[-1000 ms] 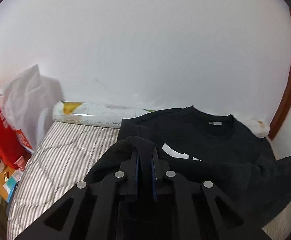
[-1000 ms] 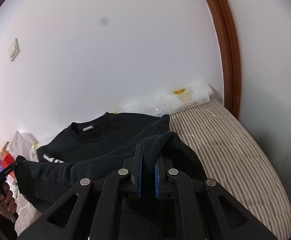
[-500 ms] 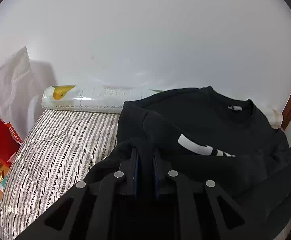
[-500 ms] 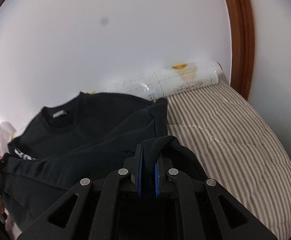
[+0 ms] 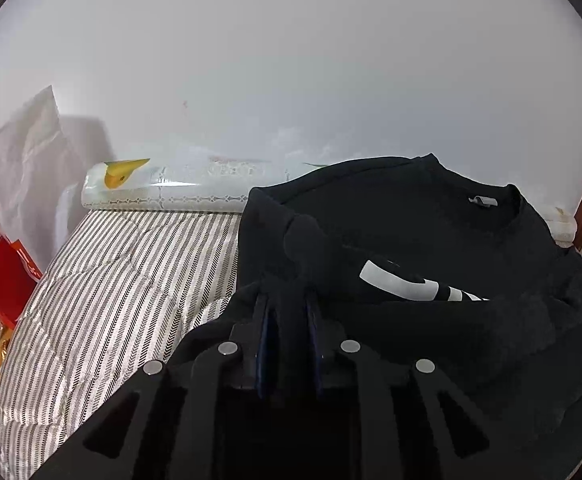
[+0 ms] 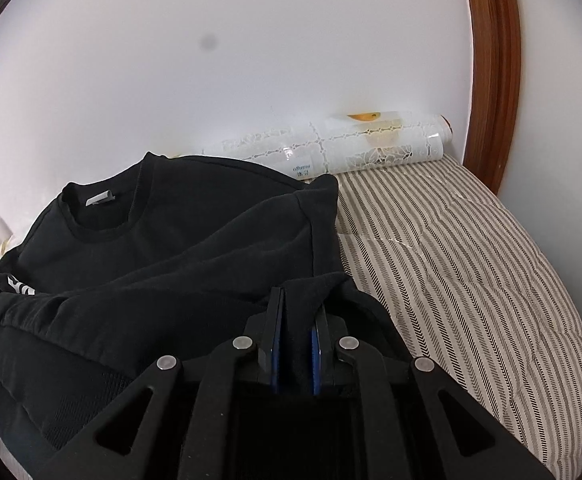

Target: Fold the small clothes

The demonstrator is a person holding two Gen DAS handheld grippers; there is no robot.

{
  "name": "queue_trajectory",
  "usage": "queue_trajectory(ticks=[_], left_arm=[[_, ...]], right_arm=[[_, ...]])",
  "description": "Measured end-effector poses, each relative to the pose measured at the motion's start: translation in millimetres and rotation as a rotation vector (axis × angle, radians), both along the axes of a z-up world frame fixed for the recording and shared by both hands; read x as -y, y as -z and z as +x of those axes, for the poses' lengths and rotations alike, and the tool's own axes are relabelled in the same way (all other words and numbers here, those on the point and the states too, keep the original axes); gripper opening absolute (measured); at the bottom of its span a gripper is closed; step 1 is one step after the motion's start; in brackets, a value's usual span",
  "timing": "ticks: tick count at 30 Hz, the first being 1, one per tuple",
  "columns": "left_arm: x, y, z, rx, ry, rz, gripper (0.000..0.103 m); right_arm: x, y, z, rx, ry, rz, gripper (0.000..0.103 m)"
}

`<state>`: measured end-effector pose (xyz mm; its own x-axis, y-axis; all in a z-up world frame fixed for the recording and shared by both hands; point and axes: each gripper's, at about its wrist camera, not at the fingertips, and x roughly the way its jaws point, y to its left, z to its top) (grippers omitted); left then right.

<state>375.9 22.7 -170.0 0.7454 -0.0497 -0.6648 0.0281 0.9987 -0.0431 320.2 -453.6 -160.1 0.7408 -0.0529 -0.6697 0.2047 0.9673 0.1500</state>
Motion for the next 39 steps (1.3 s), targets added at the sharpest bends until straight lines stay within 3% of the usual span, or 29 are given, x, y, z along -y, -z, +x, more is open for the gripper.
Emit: queue_trajectory(ticks=[7,9,19,25,26,28,29,30,39], left_arm=[[-2,0,3,-0.007,-0.04,0.009,0.034],[-2,0,3,-0.006,-0.061,0.023,0.044],[-4,1,1,0.004,-0.093,0.037,0.058],[-11,-3,-9,0.065,-0.103,-0.012,0.079],[-11,-4,-11,0.076,-0.102,-0.018,0.082],[-11,-6,-18,0.102,-0.107,-0.02,0.084],[-11,-7,-19,0.109,-0.11,-0.016,0.084],[-11,-8,-21,0.116,-0.113,-0.012,0.084],[-27,-10,-51,0.137,-0.147,-0.01,0.084]], right_arm=[[-5,1,3,-0.019,0.0,-0.017,0.013],[-7,2,4,-0.026,0.001,-0.026,0.013],[-12,3,6,-0.041,0.005,-0.056,0.014],[-3,2,-1,-0.016,0.003,0.008,0.017],[-1,2,-4,-0.005,0.005,0.025,0.019],[0,0,-12,0.014,0.015,0.038,0.04],[0,-2,-17,0.025,0.02,0.037,0.064],[0,-6,-22,0.042,0.013,0.033,0.077],[-23,-35,-72,0.138,-0.03,-0.043,0.078]])
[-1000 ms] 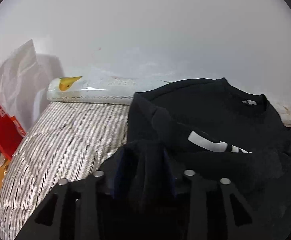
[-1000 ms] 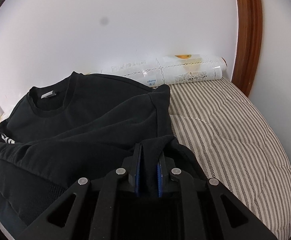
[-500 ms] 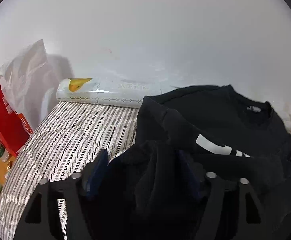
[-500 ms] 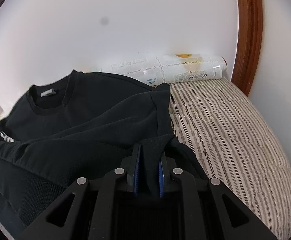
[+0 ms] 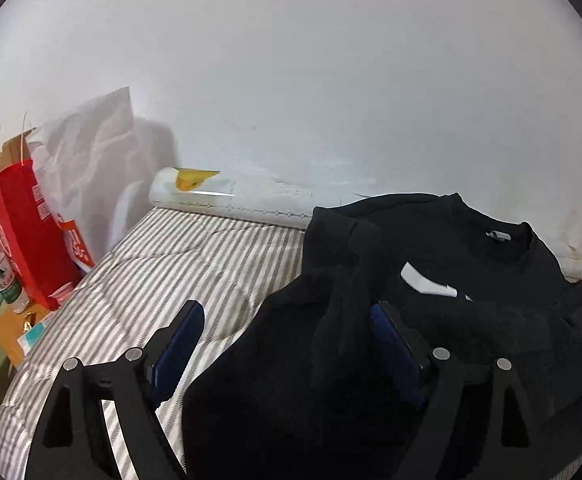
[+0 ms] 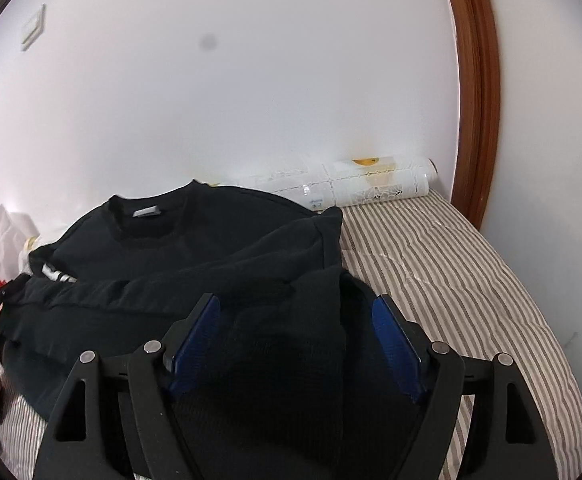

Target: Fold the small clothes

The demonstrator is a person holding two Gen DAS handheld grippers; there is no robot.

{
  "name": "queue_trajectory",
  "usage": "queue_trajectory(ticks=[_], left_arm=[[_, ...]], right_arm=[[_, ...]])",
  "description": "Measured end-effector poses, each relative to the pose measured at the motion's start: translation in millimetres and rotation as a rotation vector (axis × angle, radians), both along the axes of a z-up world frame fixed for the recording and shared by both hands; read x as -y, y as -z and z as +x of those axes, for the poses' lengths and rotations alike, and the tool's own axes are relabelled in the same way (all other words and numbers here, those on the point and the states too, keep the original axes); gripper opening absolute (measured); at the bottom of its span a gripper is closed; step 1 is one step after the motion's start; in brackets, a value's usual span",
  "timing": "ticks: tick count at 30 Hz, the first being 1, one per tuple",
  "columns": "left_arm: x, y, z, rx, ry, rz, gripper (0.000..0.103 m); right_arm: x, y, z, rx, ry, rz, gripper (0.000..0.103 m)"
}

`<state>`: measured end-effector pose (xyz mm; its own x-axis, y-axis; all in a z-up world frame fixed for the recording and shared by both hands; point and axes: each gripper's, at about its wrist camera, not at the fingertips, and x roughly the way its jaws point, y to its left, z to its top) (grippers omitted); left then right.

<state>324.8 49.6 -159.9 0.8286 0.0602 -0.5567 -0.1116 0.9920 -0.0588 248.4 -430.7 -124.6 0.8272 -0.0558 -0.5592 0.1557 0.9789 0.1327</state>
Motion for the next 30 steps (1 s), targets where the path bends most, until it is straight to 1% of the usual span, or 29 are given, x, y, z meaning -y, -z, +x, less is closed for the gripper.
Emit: queue_trajectory(ticks=[4,5,6,8,9,15,20,24,26,30], left_arm=[[-7,0,-23,0.01,0.006,0.02,0.084],[-10,-1,-30,0.012,0.006,0.022,0.084],[-13,0,-36,0.012,0.007,0.022,0.084],[-21,0,-50,0.012,0.005,0.008,0.084],[-24,1,-57,0.007,0.002,0.001,0.084],[-41,7,-92,-0.03,0.02,-0.058,0.084],[-38,10,-118,-0.048,0.066,-0.061,0.084],[-31,14,-129,-0.081,0.118,-0.066,0.084],[-26,16,-133,-0.1,0.148,-0.076,0.084],[-16,23,-128,-0.167,0.204,-0.127,0.084]], right_arm=[[-5,-2,-20,0.001,-0.002,-0.035,0.075],[-5,-2,-27,0.005,-0.001,-0.032,0.071],[-4,-1,-33,0.007,0.002,-0.024,0.064],[-3,2,-46,0.003,0.01,-0.009,0.055],[-2,5,-54,0.002,0.015,-0.002,0.053],[3,26,-84,-0.051,0.026,0.071,0.052],[0,32,-101,-0.09,0.016,0.09,0.052],[-6,40,-113,-0.142,0.001,0.096,0.052],[-6,41,-117,-0.145,-0.001,0.098,0.052],[-2,47,-111,-0.174,0.007,0.126,0.053]])
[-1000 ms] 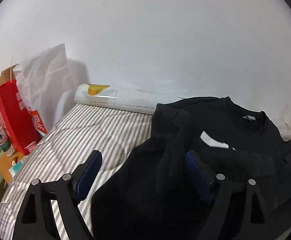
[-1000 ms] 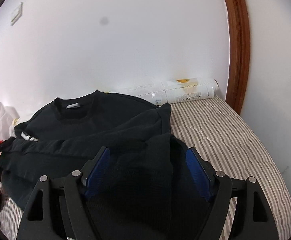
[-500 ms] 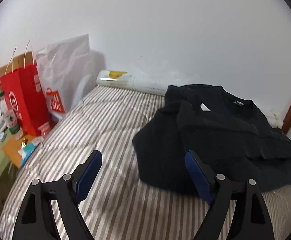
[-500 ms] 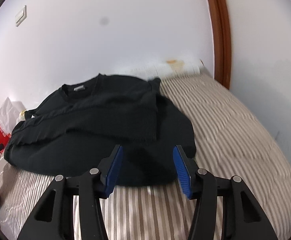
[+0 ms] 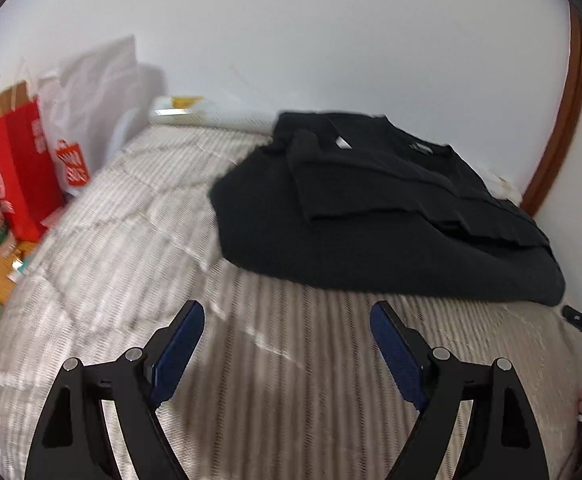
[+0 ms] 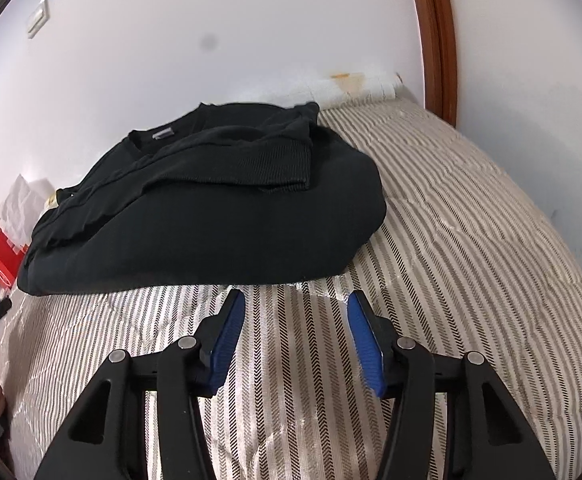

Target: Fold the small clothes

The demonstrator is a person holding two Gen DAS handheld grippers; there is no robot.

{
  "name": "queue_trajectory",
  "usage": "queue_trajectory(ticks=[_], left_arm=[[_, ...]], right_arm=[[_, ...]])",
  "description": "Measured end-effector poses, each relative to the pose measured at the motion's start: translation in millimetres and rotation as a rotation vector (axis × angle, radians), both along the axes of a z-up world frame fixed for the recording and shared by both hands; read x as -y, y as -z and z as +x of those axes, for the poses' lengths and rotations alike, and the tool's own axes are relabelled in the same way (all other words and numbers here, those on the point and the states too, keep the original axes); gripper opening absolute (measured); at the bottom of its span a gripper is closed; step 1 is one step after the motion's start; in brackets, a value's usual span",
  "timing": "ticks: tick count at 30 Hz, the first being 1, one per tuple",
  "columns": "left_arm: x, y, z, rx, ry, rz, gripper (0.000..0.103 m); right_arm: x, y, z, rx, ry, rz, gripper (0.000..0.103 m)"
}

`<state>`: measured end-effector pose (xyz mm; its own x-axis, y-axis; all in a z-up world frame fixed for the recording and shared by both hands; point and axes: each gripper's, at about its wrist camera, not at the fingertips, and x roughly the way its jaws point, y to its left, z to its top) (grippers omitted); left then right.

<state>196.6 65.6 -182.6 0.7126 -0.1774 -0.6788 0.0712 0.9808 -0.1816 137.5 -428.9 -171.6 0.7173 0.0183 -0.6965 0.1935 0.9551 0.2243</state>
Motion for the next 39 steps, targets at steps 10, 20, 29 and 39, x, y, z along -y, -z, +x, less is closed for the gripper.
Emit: queue_trajectory(ticks=[10,20,29,39], left_arm=[[-4,15,25,-0.111,-0.007,-0.16,0.084],[-10,12,62,-0.117,-0.056,-0.224,0.085],[-3,11,86,-0.096,-0.065,-0.199,0.088],[-28,8,77,-0.068,-0.109,-0.287,0.027]], right_arm=[[20,8,16,-0.028,0.013,0.131,0.06],[30,7,50,-0.026,0.046,0.205,0.064],[20,8,70,-0.023,0.046,0.157,0.064],[8,1,66,0.021,0.022,0.102,0.026]])
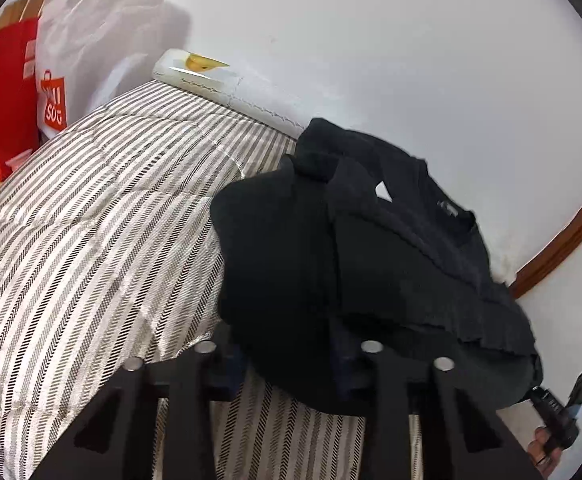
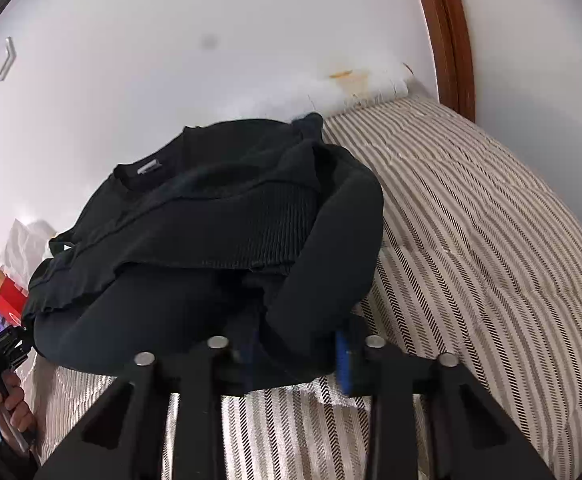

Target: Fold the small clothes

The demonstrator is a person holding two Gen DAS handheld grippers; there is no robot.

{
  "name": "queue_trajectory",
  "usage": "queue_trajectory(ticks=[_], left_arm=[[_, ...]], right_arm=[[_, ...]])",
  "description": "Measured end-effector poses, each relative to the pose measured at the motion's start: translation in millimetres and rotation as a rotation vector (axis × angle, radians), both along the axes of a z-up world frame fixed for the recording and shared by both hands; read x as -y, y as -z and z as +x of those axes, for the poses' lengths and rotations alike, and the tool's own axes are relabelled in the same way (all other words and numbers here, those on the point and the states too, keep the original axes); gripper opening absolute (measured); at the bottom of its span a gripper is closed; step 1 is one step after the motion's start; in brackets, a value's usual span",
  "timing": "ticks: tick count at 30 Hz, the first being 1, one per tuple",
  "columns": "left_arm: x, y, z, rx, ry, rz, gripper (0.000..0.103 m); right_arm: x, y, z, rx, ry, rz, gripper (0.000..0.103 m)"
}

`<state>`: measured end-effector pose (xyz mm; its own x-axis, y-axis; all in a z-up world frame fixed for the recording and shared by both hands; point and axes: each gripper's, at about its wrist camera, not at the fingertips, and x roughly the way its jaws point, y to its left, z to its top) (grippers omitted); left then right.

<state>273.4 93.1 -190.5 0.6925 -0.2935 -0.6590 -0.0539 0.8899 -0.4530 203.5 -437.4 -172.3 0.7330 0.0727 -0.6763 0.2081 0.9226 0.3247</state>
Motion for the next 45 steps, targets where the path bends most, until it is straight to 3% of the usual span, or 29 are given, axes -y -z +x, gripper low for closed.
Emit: queue_trajectory(ticks=[7,25,34,39,42,45], left_arm=[[4,-11,-21,0.023,-0.015,0.073,0.022],[-6,-14,-125,0.043,-0.01,0.088,0.021],[-6,-5,-159,0.033,0.002,0.101,0.023],[-10,0,-157,-0.025,0.005,0.07,0.039],[-14,-1,-166,-0.017,0.02,0.07,0.047],[-12,-11,-179,0.04,0.015,0.127,0.057]], right_arm=[[-1,-12,-21,0.023,-0.009,0.0,0.023],[-1,-29,-99,0.029,-0.037,0.002,0.023],[-2,-25,-131,0.023,-0.064,-0.027,0.023],[0,-20,-142,0.002,-0.036,-0.046,0.033],[4,-27,-150,0.016,-0.022,-0.071,0.036],[7,-41,-160,0.041,-0.003,-0.134,0.037]])
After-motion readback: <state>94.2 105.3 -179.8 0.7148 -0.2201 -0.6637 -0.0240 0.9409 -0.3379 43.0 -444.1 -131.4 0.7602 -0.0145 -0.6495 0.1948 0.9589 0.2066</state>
